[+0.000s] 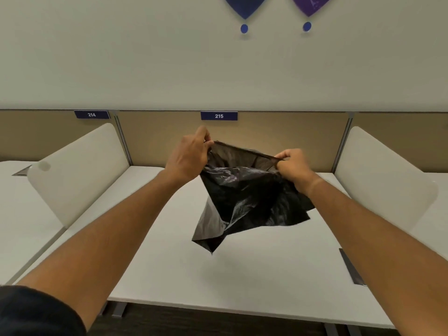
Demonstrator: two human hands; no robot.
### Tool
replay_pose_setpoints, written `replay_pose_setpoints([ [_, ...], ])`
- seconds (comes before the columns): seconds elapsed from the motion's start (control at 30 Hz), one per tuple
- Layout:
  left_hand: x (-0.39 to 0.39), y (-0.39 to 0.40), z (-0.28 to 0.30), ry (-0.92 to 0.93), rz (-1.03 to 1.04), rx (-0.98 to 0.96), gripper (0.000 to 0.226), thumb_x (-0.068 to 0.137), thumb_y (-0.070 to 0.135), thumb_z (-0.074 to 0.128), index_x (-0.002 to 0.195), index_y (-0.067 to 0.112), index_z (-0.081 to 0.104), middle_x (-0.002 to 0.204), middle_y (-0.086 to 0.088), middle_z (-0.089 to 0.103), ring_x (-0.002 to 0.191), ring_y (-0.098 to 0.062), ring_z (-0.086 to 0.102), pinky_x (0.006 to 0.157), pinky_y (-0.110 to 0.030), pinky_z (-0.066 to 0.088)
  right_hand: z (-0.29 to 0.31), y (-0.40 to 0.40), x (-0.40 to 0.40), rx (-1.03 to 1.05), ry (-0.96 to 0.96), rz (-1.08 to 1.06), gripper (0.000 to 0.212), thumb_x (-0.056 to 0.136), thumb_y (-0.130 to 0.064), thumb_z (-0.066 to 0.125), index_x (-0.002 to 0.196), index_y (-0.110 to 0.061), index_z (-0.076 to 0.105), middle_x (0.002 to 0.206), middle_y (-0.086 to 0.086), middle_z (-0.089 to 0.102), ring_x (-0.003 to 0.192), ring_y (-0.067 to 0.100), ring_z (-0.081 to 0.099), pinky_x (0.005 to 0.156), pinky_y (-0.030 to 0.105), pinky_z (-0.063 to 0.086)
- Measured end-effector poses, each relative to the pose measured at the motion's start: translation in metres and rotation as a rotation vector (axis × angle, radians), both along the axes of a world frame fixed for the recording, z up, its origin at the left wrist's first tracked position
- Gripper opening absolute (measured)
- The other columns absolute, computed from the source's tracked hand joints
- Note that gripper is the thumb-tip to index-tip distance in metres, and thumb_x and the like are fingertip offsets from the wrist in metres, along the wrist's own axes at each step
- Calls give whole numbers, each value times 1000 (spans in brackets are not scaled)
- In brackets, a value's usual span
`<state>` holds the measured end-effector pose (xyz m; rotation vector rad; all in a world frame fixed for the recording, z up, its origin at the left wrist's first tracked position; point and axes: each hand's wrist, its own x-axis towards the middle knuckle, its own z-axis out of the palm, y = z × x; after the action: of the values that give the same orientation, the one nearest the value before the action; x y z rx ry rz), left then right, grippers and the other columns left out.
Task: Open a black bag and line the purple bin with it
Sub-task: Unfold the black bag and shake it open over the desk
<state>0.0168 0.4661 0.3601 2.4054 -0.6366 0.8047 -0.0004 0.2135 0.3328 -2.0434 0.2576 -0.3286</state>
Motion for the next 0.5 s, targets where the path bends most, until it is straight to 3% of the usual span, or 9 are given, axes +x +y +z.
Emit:
replay_pose_setpoints([
  [0.1,0,17,-11,39,44,89,12,100,22,49,101,11,51,79,-10,62,64,-26,62,56,-46,56,5,2,1,-2,-28,6,30,79,9,55,74,-19,67,79,9,68,71,25,65,65,35,57],
  [0.2,1,23,-17,22,103,129,15,96,28,54,100,14,51,86,-8,62,70,-23,59,59,-42,55,9,9,1,-91,-80,54,32,79,8,56,75,-21,68,83,9,70,74,23,63,61,27,49],
  [0.3,-3,13,-21,-18,78,177,42,86,41,64,113,12,51,108,-8,57,88,-19,55,71,-31,48,13,19,1,-203,-79,129,28,81,4,56,87,-17,73,89,5,70,84,19,63,66,24,46],
  [0.4,-11,-14,-28,-11,70,307,82,76,67,58,137,14,40,120,-12,50,101,-22,51,84,-39,50,14,31,1,-244,-82,210,26,80,0,58,86,-20,74,89,2,71,85,18,65,67,27,51],
  [0.47,-16,-32,-34,101,67,335,90,76,66,60,145,15,32,125,-14,47,106,-26,50,89,-43,50,15,39,-1,-265,-105,251,27,79,0,57,86,-21,74,86,1,71,81,16,64,65,26,50],
  [0.5,-17,-39,-38,169,62,311,82,79,56,63,144,15,35,124,-14,48,107,-28,51,90,-43,49,16,42,-2,-260,-118,266,28,79,1,57,87,-20,74,85,1,71,79,15,64,65,26,51],
])
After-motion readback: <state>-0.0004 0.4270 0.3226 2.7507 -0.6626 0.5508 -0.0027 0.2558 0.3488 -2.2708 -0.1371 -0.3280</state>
